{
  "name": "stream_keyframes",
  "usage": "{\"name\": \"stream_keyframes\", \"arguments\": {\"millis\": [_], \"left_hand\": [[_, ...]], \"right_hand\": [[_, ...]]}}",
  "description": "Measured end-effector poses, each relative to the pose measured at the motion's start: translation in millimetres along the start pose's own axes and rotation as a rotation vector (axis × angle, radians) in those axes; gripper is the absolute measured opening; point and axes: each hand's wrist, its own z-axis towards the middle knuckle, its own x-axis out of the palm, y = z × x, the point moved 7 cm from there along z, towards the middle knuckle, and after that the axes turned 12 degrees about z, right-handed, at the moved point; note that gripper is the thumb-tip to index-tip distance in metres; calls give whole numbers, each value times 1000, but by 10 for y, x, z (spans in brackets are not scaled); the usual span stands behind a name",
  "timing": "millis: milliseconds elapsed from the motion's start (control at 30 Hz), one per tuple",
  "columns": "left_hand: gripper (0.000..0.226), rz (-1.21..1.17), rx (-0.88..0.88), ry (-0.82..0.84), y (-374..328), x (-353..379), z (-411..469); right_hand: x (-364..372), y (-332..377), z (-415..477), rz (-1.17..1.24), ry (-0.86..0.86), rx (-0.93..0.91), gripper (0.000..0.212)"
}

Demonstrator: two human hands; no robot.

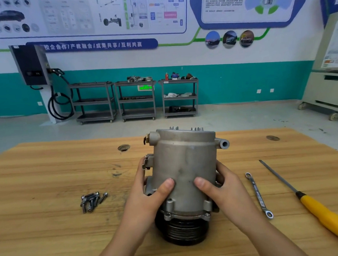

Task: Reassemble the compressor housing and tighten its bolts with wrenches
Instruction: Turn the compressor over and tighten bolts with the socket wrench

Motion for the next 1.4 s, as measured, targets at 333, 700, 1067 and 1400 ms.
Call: {"name": "stream_keyframes", "arguments": {"millis": [333,700,1067,1400], "left_hand": [[79,-174,-178,83,81,-56,53],[109,-262,-359,98,68,-46,184],[101,-257,-498,178,58,-29,180],[57,-177,-618,211,220,-18,257]], "right_hand": [[118,82,134,-27,17,154,54],[166,36,323,14,-15,413,64],[77,-161,363,-7,0,599,75],[24,-362,339,-32,-31,668,79]]}}
